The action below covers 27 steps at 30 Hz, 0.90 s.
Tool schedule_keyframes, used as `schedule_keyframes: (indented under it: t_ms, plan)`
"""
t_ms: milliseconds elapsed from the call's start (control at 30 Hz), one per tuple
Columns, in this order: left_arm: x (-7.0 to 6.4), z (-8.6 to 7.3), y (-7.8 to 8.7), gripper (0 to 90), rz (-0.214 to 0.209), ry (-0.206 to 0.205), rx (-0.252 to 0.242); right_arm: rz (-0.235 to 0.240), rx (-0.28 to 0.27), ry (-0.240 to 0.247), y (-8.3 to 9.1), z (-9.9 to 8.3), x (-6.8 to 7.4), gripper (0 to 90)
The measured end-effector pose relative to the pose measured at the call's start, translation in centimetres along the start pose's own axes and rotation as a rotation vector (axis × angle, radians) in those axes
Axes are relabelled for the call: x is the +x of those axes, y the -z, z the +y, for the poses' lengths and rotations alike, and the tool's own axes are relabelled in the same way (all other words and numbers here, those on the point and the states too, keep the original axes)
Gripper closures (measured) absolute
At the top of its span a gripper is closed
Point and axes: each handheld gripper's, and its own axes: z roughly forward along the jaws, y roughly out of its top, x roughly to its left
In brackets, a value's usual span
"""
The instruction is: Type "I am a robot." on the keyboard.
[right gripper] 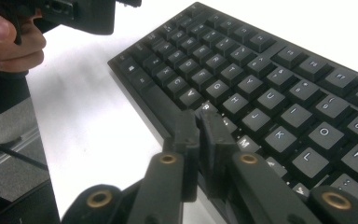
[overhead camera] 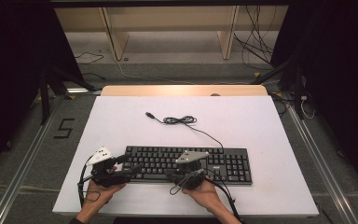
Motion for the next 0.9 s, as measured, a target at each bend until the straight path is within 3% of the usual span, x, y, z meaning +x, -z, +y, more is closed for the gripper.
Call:
schedule_keyframes:
  t_ms: [900]
  plan:
    - [0.1, 0.0, -0.1, 24.4, 0.001, 0.003, 0.003, -0.021, 0.045, -0.001, -1.2, -0.7, -0.3, 90.0]
